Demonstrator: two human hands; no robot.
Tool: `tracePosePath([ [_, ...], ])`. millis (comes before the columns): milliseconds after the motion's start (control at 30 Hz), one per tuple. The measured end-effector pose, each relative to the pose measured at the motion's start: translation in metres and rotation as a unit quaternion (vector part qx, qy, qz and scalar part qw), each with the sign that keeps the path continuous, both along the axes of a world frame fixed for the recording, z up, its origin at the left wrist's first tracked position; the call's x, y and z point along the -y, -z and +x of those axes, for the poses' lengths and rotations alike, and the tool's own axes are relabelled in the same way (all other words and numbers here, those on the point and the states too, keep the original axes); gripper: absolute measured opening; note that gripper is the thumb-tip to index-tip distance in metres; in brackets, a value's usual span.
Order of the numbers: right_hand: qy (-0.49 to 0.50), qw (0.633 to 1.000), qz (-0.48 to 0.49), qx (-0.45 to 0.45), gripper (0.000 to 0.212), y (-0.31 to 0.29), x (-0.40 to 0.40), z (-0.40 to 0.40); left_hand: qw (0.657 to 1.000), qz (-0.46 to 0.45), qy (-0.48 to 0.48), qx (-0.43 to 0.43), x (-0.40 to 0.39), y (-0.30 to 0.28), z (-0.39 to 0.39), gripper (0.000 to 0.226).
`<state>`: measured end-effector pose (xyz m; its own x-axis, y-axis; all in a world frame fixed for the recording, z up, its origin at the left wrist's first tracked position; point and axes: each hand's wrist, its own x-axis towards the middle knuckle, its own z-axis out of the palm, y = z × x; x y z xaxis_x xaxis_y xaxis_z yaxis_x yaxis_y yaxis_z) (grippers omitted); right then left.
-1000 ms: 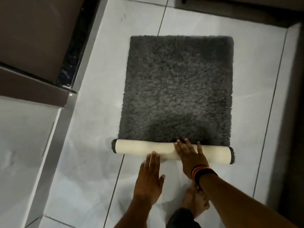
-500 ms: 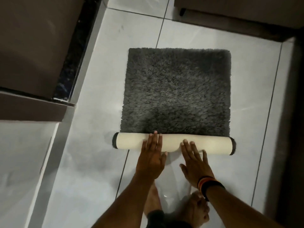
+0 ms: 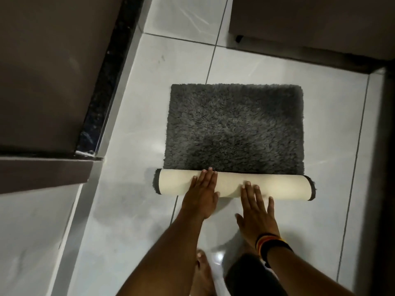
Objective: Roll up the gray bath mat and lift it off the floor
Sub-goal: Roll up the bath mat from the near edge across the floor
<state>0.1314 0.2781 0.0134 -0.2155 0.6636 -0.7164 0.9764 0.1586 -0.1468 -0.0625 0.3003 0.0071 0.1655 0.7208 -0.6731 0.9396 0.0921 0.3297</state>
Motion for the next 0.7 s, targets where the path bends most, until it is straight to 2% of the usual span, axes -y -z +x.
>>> tracePosePath([
  [67, 0.016, 1.000, -0.011, -0.008, 0.087, 0.004, -0.014, -0.003, 1.000, -0.010, -0.016, 0.001, -0.017, -0.003, 0.002, 0.065],
  [167, 0.017, 1.000, 0.009, -0.021, 0.084, 0.010, -0.052, -0.010, 0.986, 0.159, -0.038, 0.021, -0.021, -0.010, 0.007, 0.059],
  [200, 0.020, 0.999, 0.001, -0.025, 0.082, 0.008, -0.067, -0.012, 0.983, 0.181, -0.029, 0.021, -0.020, -0.011, 0.012, 0.059],
  [267, 0.014, 0.999, 0.024, -0.038, 0.079, 0.013, -0.091, -0.010, 0.989, 0.141, -0.035, 0.012, -0.014, -0.012, 0.025, 0.064],
  [367, 0.010, 0.999, 0.009, -0.043, 0.075, 0.010, -0.125, -0.013, 0.994, 0.095, -0.044, -0.020, -0.023, -0.010, 0.041, 0.069],
  [533, 0.001, 0.994, 0.068, -0.085, 0.073, -0.009, -0.120, -0.005, 0.998, 0.021, -0.034, -0.057, -0.073, -0.016, 0.038, 0.076],
  [700, 0.072, 0.996, -0.023, -0.056, 0.076, -0.025, -0.096, 0.004, 0.996, -0.077, -0.033, -0.040, -0.144, -0.036, 0.019, 0.070],
])
